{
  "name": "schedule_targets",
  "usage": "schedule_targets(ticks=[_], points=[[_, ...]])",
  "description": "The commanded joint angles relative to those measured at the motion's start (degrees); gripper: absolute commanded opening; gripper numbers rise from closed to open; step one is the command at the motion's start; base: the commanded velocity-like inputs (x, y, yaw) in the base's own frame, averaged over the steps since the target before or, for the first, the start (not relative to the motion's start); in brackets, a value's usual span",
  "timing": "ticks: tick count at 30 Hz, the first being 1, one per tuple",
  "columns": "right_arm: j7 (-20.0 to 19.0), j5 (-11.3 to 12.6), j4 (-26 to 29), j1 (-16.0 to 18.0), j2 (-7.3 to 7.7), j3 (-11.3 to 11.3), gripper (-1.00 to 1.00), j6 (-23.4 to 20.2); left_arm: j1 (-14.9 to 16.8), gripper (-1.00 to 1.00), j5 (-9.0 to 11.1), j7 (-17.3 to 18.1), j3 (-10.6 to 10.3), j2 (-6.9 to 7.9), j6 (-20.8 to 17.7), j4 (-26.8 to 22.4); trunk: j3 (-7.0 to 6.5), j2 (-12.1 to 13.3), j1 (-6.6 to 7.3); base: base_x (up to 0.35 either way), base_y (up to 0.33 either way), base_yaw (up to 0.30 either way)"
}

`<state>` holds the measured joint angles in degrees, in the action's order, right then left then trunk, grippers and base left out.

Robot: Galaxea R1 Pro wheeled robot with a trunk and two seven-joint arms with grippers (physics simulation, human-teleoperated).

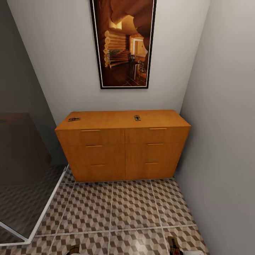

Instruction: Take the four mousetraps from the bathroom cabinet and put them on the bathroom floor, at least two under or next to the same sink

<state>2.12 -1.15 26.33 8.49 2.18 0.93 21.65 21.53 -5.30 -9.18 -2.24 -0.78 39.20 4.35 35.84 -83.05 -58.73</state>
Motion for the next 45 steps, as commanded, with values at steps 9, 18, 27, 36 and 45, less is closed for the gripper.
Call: schedule_targets(ticks=[9,18,27,36,45], points=[[0.6,-0.1,-0.1,0.0,-0.28,0.1,-1.0,1.0,0.0,-1.0,-0.6,-0.5,-0.2,-0.01,0.3,0.2,0.05,0.0,0.0,0.0,0.0,0.057],[0.6,-0.2,-0.6,0.0,-0.33,0.1,-1.0,1.1,0.0,-1.0,-0.6,-0.6,-0.2,-0.01,0.3,0.2,0.05,0.0,0.0,0.0,0.0,0.271],[0.6,-0.2,-0.6,0.0,-0.33,0.1,-1.0,1.1,-0.1,-1.0,-0.6,-0.6,-0.2,-0.01,0.3,0.2,0.05,0.0,0.0,0.0,0.0,0.287],[0.6,-0.2,-0.6,0.0,-0.33,0.1,-1.0,1.1,-0.1,-1.0,-0.6,-0.6,-0.2,-0.01,0.3,0.2,0.05,0.0,0.0,0.0,0.0,0.287],[0.6,-0.2,-0.8,0.0,-0.33,0.1,-1.0,1.1,-0.1,-1.0,-0.6,-0.6,-0.2,-0.05,0.3,0.2,0.05,0.0,0.0,0.0,0.0,0.287]])
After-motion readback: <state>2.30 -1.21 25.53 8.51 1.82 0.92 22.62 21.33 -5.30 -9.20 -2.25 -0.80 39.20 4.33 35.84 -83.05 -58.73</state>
